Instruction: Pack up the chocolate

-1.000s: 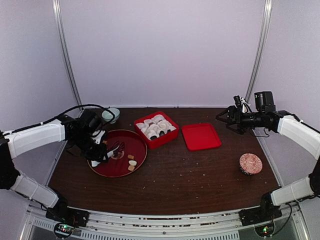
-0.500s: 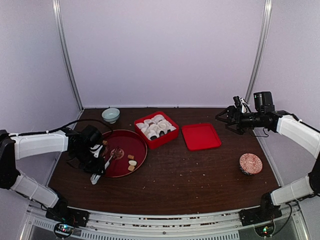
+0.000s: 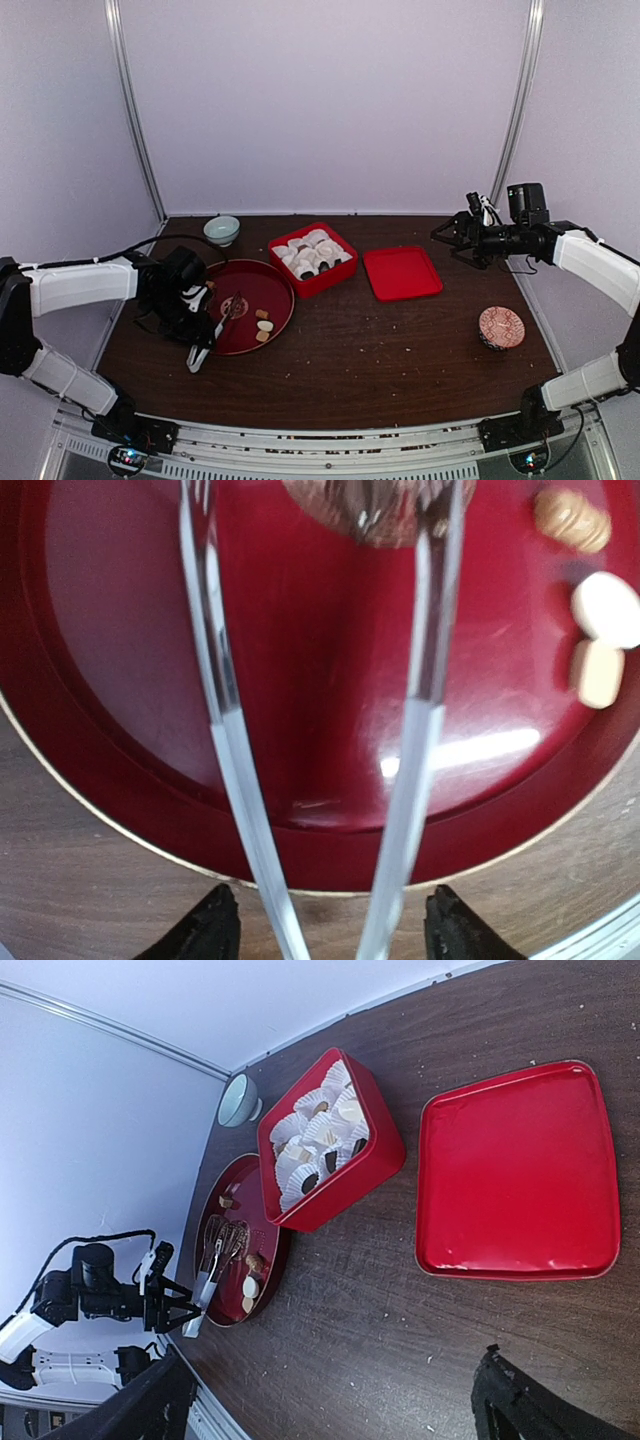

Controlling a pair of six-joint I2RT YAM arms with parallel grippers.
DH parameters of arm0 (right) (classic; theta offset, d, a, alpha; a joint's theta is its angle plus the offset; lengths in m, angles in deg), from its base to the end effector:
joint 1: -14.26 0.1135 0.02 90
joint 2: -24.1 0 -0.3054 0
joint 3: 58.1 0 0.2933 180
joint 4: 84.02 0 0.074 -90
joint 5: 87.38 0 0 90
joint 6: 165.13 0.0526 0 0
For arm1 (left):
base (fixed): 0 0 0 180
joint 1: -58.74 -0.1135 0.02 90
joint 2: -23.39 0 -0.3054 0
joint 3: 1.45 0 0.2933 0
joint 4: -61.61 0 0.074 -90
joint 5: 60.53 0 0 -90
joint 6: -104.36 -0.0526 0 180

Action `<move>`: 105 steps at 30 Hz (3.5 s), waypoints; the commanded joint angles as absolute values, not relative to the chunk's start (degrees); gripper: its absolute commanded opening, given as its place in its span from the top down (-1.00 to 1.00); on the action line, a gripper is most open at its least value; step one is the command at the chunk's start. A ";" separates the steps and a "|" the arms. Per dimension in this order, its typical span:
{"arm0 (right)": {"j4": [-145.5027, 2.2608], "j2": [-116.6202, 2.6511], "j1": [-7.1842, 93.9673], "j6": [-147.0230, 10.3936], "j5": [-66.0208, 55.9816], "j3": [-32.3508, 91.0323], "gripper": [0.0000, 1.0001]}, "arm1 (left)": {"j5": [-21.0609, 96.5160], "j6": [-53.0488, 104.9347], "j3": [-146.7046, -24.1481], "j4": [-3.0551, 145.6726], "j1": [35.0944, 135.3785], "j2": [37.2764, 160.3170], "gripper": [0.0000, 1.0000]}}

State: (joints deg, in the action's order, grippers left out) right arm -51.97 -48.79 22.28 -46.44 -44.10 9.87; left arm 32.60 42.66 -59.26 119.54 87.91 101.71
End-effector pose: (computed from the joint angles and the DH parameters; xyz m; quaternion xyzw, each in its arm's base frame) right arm 0.3019 0.0812 0.3140 -0.0268 0.8399 0.4658 0.2773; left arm 0.2241 -0.1284 0.1859 0.0103 0.9945 -0.0722 0.0752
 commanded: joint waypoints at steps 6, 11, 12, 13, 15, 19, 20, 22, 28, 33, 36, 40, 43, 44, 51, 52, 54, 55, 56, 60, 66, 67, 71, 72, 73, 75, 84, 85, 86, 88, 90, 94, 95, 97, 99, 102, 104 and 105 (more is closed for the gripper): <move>-51.13 -52.47 22.69 -46.94 -40.55 16.61 -0.99 | 29.98 42.21 -77.41 122.05 87.62 102.38 -0.51; -41.76 -60.52 22.46 -49.79 -33.08 24.78 -0.95 | 30.06 42.39 -88.63 119.07 87.57 111.23 -0.52; -39.38 -62.37 22.44 -50.52 -31.55 26.81 -0.88 | 30.52 42.55 -90.91 118.31 87.54 113.24 -0.52; -37.79 -64.29 22.44 -51.12 -29.91 28.53 -0.78 | 31.05 42.69 -94.13 117.95 87.51 115.38 -0.52; -33.89 -67.68 22.44 -52.85 -25.43 31.99 -0.59 | 32.03 42.81 -98.41 117.14 87.48 119.11 -0.52; -27.78 -73.94 22.44 -56.20 -19.86 37.47 -0.31 | 32.70 42.99 -105.18 115.47 87.12 124.92 -0.52; -27.18 -75.46 22.44 -56.65 -19.32 38.47 -0.27 | 33.11 43.07 -106.94 115.63 86.93 126.44 -0.53; -26.08 -78.58 22.36 -57.54 -18.31 40.51 -0.22 | 34.56 43.21 -109.77 115.64 86.17 129.00 -0.53; -24.31 -86.64 22.35 -59.11 -16.16 45.89 -0.02 | 39.64 42.43 -111.78 112.96 83.17 133.24 -0.53; -22.30 -92.79 22.35 -60.23 -14.78 50.83 0.00 | 41.40 42.81 -115.53 111.42 81.66 137.32 -0.50; -19.81 -96.92 22.35 -61.47 -13.31 54.25 0.09 | 41.62 43.18 -118.88 111.87 81.63 140.25 -0.45; -19.21 -99.67 22.36 -61.71 -12.45 56.55 0.21 | 42.28 44.29 -120.66 111.27 81.63 143.11 -0.38; -18.19 -101.80 22.44 -61.87 -11.70 58.22 0.27 | 42.49 44.86 -121.61 111.29 81.60 144.65 -0.36; -17.95 -102.41 22.48 -62.05 -11.61 58.89 0.28 | 42.66 44.99 -121.93 111.30 81.67 145.03 -0.36; -11.37 -107.07 23.80 -64.72 -7.22 67.19 0.34 | 41.74 45.55 -123.49 111.99 81.58 146.15 -0.36; -10.12 -107.73 24.05 -65.24 -7.40 68.16 0.34 | 41.65 45.55 -123.67 112.09 81.51 146.17 -0.36; -9.91 -107.28 24.59 -65.40 -9.63 67.63 0.34 | 41.73 45.58 -123.86 112.19 81.58 146.18 -0.36; -10.70 -106.40 24.98 -65.18 -10.62 66.59 0.34 | 41.69 45.60 -123.95 112.27 81.57 146.17 -0.36; -11.76 -105.31 25.56 -64.81 -11.32 65.24 0.33 | 41.73 45.63 -123.99 112.36 81.52 146.17 -0.36; -13.80 -103.47 28.67 -63.79 -12.62 62.84 0.25 | 42.11 45.57 -123.92 112.16 81.53 146.20 -0.35; -15.69 -103.82 32.36 -62.79 -12.49 58.63 0.22 | 42.23 45.15 -123.98 112.40 81.55 146.26 -0.36; -16.35 -103.15 32.98 -62.81 -12.62 57.34 0.22 | 42.24 45.04 -123.93 112.59 81.58 146.26 -0.36; -18.21 -100.91 35.53 -62.98 -13.85 51.57 0.22 | 42.13 44.55 -123.83 113.30 81.55 146.26 -0.35; -18.74 -100.15 36.14 -63.14 -14.25 50.02 0.22 | 42.20 44.47 -123.70 113.38 81.53 146.18 -0.35; -19.27 -99.43 36.72 -63.29 -14.47 48.64 0.22 | 42.20 44.48 -123.59 113.38 81.56 146.18 -0.35; -19.93 -97.97 37.96 -63.54 -14.88 46.03 0.22 | 42.21 44.48 -123.48 113.32 81.56 146.05 -0.35; -23.06 -90.88 41.67 -63.97 -18.44 35.71 0.21 | 42.83 44.57 -121.07 112.38 81.52 145.23 -0.35; -23.22 -90.16 41.76 -64.18 -18.94 35.14 0.20 | 42.90 44.52 -120.83 112.30 81.55 145.08 -0.35; -23.45 -89.46 41.77 -64.30 -19.15 34.68 0.20 | 42.93 44.53 -120.62 112.26 81.58 144.95 -0.35; -23.76 -87.89 41.78 -64.27 -18.18 34.23 0.16 | 42.84 44.46 -120.21 112.25 81.51 144.62 -0.35; -23.26 -86.69 41.65 -64.04 -15.92 34.98 0.08 | 42.68 44.42 -119.97 112.24 81.51 144.36 -0.35; -20.36 -87.16 38.73 -63.35 -11.16 38.80 0.04 | 42.59 44.29 -119.96 112.21 81.54 144.25 -0.35; -20.39 -87.39 37.49 -63.02 -10.84 39.02 0.04 | 42.64 44.37 -119.96 112.14 81.58 144.24 -0.35; -20.50 -87.64 35.22 -62.76 -10.05 39.40 0.04 | 42.65 44.33 -119.87 112.00 81.54 144.26 -0.34; -19.63 -88.33 33.58 -63.10 -8.62 40.41 0.04 | 42.66 44.33 -119.87 112.03 81.54 144.24 -0.35; -18.33 -90.20 31.81 -63.90 -7.07 42.33 0.04 | 42.69 44.45 -119.78 111.85 81.52 144.35 -0.34; -17.61 -91.30 30.97 -64.13 -5.96 43.61 0.04 | 42.65 44.47 -119.87 111.83 81.55 144.40 -0.35; -17.27 -91.90 30.61 -64.26 -5.30 44.24 0.05 | 42.65 44.45 -119.90 111.89 81.58 144.41 -0.34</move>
State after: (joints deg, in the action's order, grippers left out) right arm -19.71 -89.46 31.24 -63.29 -9.56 41.25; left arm 42.31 45.28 -120.39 113.75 81.61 145.78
